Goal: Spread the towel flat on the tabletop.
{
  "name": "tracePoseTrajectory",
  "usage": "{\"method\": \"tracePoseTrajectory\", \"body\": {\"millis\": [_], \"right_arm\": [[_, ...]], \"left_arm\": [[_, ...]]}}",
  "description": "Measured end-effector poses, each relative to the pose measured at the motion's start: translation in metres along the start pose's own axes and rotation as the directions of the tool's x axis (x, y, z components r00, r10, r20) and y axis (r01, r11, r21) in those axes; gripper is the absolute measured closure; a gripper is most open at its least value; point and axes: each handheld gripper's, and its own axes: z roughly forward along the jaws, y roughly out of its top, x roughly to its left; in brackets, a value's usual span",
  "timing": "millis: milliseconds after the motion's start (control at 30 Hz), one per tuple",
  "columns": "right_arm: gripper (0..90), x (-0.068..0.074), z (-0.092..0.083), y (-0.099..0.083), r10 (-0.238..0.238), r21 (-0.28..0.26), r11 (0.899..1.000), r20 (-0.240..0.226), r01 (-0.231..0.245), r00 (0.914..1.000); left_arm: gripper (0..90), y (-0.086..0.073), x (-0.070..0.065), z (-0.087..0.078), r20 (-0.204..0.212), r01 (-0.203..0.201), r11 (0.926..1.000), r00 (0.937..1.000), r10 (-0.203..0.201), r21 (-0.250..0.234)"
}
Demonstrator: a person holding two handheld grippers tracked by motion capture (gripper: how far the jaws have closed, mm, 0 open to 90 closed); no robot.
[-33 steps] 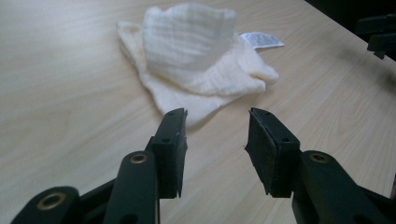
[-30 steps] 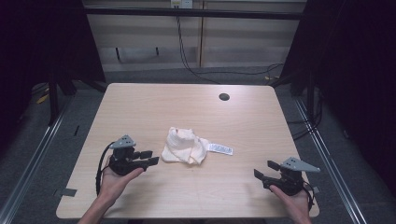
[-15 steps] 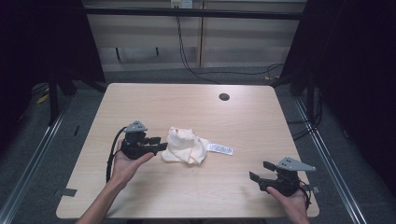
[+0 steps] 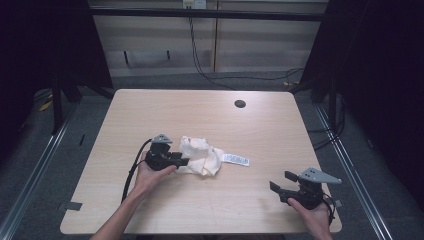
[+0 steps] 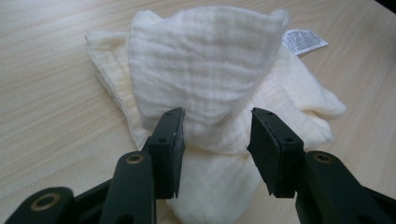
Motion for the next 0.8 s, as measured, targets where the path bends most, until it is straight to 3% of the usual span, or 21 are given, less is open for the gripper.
{"method": "tracePoseTrajectory", "body": {"millis": [167,367,567,800], "right_arm": [[26.2,0.0,0.0,0.0,-0.006,0.004,1.0,0.001,0.006,1.0],[26.1,0.0,0.0,-0.001,-0.008,0.01,1.0,-0.003,0.008,1.0],[26.1,-0.001,0.001,-0.001,-0.004,0.017,1.0,-0.001,0.004,1.0],[26.1,0.0,0.003,-0.001,-0.001,0.028,1.0,-0.002,0.001,1.0]], "left_arm": [[62.2,-0.005,0.003,0.009,-0.004,-0.029,0.9987,0.9996,0.029,0.042],[70.6,-0.009,-0.003,0.011,-0.009,-0.088,0.9952,0.996,0.089,0.043],[80.0,-0.013,-0.009,0.011,-0.019,-0.107,0.9934,0.9939,0.108,0.039],[87.8,-0.017,-0.015,0.011,0.028,-0.117,0.9922,0.9928,0.116,0.043]]}}
